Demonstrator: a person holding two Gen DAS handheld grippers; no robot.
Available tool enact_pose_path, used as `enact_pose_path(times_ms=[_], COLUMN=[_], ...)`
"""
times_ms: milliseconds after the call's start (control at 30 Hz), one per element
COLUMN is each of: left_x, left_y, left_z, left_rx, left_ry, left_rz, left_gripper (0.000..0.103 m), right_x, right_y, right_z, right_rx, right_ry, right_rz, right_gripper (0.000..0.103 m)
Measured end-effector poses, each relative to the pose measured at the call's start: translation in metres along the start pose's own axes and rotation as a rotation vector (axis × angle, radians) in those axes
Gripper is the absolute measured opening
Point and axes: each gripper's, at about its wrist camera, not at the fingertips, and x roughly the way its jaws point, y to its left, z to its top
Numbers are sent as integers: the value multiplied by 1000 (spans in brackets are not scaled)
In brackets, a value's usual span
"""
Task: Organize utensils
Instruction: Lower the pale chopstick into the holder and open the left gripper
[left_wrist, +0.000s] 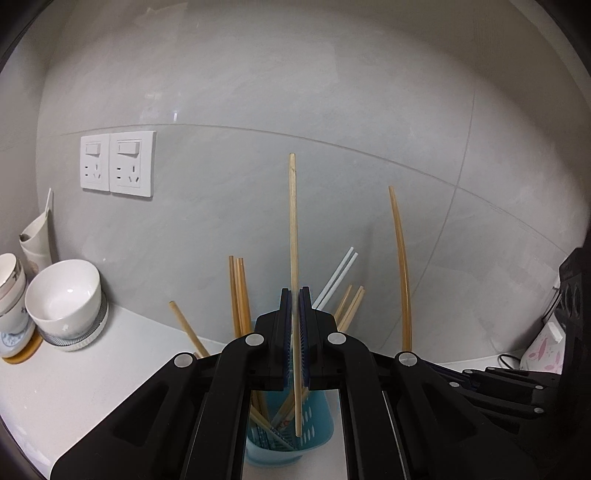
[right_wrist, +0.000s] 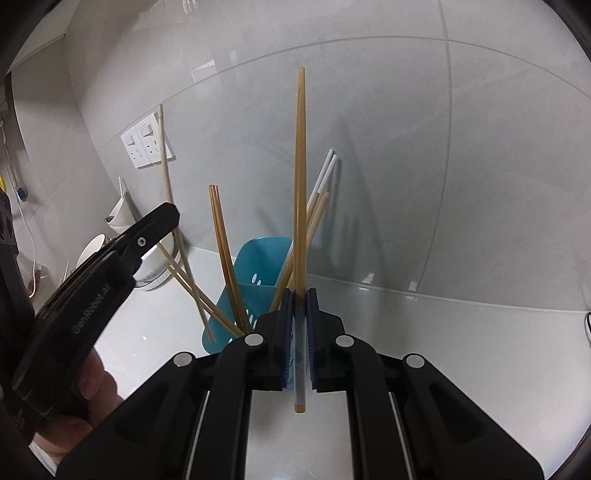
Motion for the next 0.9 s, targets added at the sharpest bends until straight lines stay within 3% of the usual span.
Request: enact_pose_path(times_ms=[733,867,900], left_x=[46,42,40], left_y=[-9,-5,-3], left_z=[-37,-39,-40], left_rx=[41,50,58], left_ry=[108,144,150], left_rz=[-13,-25,-21], left_gripper=[4,10,20], right_x=[-2,-1,-2], right_y=[-10,-8,-8], right_z=[-4,-4,-4], right_rx=[3,1,0], right_ry=[7,8,8], right_rz=[-20,-17,-16], right_gripper=[7,7,7])
